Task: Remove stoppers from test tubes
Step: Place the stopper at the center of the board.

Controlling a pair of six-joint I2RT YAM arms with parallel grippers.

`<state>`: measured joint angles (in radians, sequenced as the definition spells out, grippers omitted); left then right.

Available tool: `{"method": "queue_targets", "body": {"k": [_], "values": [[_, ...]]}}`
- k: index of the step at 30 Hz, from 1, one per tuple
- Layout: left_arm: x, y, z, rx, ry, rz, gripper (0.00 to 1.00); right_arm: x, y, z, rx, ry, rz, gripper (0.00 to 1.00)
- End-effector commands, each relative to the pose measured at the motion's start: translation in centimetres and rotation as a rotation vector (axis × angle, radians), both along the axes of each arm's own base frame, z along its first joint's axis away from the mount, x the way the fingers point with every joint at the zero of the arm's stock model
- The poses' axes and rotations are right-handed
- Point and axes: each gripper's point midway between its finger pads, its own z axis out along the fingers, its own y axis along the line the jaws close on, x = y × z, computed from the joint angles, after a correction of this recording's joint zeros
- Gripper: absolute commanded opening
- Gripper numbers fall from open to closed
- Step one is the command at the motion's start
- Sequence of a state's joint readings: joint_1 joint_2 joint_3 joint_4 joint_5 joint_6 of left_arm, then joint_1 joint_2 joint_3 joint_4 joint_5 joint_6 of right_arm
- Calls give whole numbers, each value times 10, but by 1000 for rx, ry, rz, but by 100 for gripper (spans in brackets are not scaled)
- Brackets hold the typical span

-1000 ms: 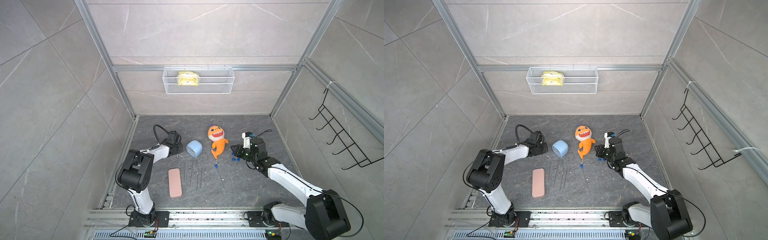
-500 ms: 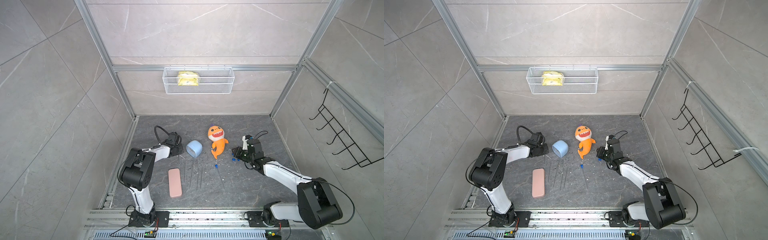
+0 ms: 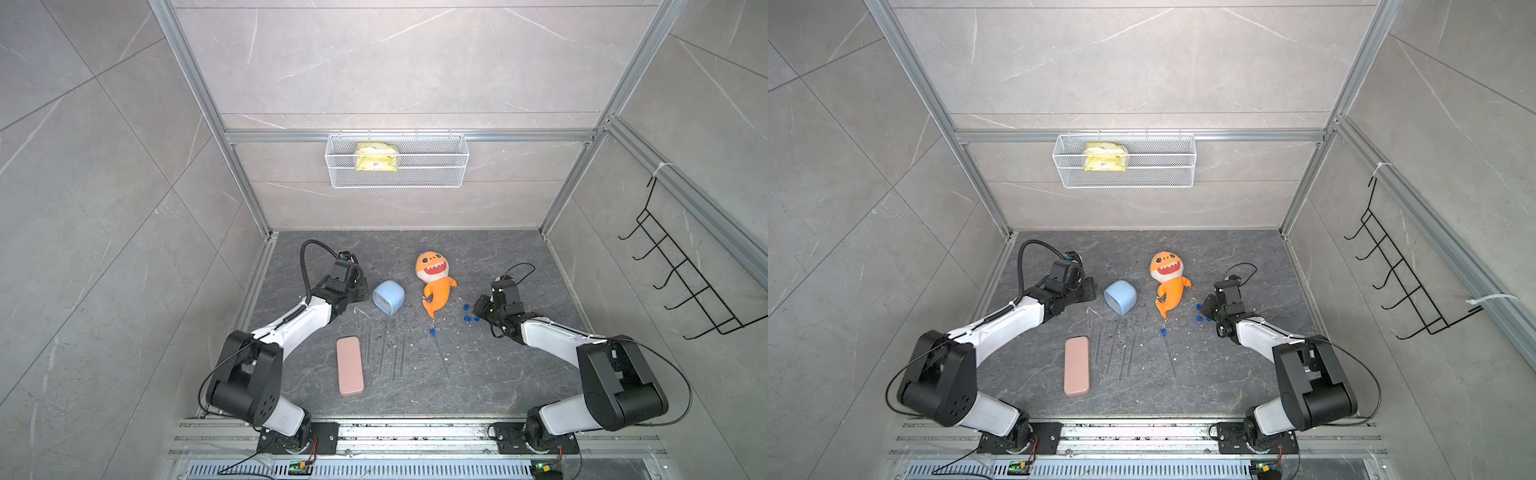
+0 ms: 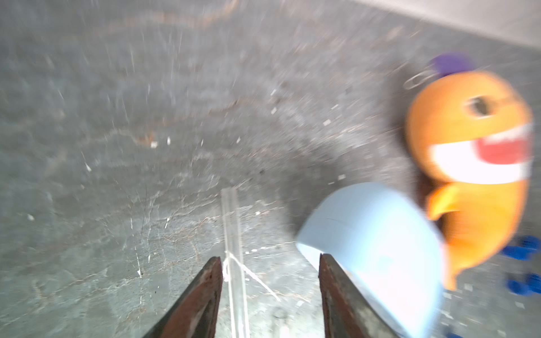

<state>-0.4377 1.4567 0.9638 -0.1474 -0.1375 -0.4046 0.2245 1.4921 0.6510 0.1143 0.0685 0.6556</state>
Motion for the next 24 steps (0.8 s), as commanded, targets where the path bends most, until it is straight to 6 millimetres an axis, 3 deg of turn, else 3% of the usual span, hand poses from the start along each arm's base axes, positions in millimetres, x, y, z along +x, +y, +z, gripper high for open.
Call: {"method": "queue_targets", "body": {"k": [1, 6, 14, 18, 24], "values": [[-12, 0, 32, 47, -70, -17, 57, 8, -24, 2, -59, 3, -115, 0], [-36, -6, 52, 47, -108, -31, 58, 9, -40, -11, -86, 56, -179, 0], [-61, -27, 66, 46, -154, -58, 58, 7, -41, -39, -50, 136, -211, 1], [-68, -38, 71, 56, -167, -81, 58, 5, -42, -44, -60, 161, -220, 8], [-74, -49, 75, 66, -178, -103, 58, 1, -43, -44, -65, 171, -221, 27]]}}
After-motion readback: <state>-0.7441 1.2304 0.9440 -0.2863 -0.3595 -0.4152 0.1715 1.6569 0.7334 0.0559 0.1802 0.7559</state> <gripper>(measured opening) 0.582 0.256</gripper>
